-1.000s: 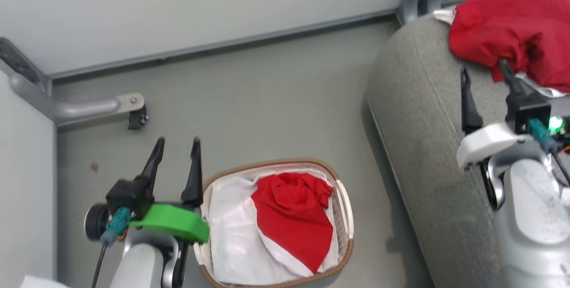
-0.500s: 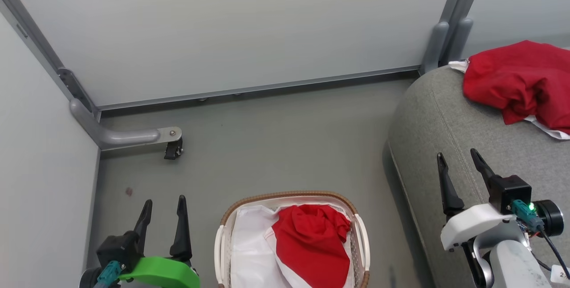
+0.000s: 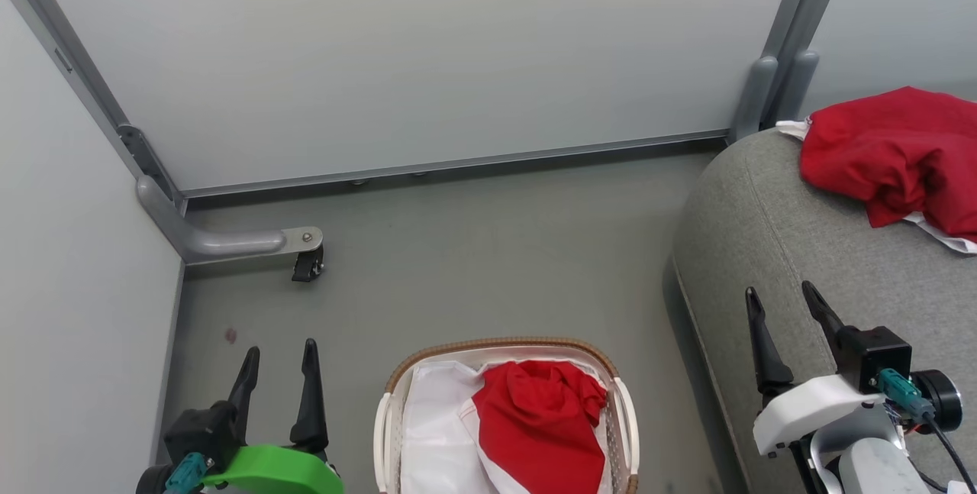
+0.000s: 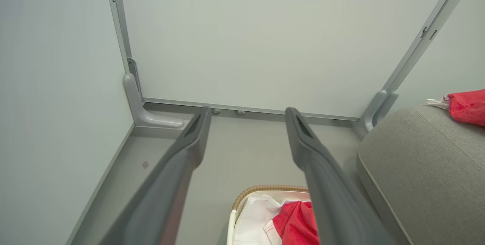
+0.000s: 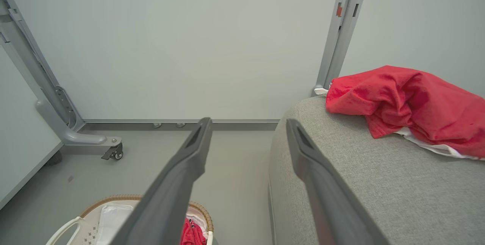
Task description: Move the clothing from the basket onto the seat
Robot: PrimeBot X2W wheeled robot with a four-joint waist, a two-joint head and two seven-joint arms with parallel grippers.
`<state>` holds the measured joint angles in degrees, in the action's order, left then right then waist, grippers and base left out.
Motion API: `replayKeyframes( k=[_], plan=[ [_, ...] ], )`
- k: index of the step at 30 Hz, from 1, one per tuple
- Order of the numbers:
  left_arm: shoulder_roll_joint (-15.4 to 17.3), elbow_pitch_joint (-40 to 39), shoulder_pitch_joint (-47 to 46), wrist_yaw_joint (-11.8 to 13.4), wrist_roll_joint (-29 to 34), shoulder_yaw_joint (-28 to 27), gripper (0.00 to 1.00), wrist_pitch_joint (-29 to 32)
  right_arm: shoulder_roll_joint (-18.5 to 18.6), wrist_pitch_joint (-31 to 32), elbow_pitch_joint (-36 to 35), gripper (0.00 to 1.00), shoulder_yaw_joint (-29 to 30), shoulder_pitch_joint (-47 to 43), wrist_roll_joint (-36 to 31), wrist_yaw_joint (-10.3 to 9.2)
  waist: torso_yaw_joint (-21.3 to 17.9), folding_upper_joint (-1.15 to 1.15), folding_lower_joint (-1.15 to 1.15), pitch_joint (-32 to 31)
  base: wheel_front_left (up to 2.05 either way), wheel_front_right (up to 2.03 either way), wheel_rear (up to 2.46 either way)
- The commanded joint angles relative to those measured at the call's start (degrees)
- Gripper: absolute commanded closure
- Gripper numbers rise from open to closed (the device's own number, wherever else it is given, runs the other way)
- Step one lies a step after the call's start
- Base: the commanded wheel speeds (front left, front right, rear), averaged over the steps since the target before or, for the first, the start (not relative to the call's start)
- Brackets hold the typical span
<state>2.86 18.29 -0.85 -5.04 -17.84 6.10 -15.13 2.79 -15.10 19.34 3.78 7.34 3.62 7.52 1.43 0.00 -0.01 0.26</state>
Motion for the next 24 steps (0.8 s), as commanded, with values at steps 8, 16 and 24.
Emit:
replayKeyframes(
  k=[8,16,24],
  plan=[
    [0.1,0.6,0.6,-0.2,-0.5,0.3,0.00,0.0,0.2,-0.1,-0.2,0.00,-0.4,-1.1,0.6,-0.07,0.1,0.00,0.01,-0.2,0.00,0.00,0.00],
    [0.1,1.1,0.3,-0.3,-0.5,0.4,0.00,0.0,0.2,-0.1,-0.1,0.00,-0.6,-1.0,0.9,-0.07,0.2,0.00,0.01,0.0,0.00,0.00,0.00],
    [0.1,1.3,-0.6,-0.4,0.3,0.5,0.00,0.0,0.2,-0.1,-0.6,0.00,-0.5,-0.2,1.0,-0.06,-0.1,0.00,0.01,1.3,0.00,0.00,0.00]
  ],
)
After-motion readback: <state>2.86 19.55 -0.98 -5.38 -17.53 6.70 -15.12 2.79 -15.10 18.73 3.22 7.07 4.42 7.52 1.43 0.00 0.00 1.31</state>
